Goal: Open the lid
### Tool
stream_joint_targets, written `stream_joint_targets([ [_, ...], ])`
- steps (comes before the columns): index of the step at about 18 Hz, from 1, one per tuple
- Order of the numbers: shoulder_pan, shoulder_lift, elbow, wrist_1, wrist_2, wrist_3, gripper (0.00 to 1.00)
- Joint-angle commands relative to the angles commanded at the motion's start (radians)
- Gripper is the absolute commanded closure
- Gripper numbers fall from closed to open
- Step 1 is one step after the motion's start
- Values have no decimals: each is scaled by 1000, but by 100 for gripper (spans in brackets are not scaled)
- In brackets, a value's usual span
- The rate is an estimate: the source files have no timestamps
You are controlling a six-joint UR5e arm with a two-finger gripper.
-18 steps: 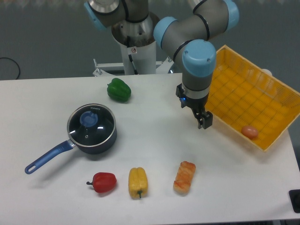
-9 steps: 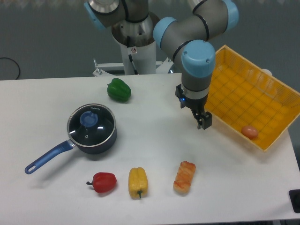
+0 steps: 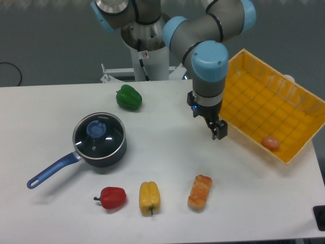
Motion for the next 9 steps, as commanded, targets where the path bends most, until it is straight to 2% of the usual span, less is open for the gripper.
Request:
stream_joint_targets([
  [3, -29, 25, -6, -9, 0, -46, 0],
  [9, -109, 46, -6, -14, -5, -267, 0],
])
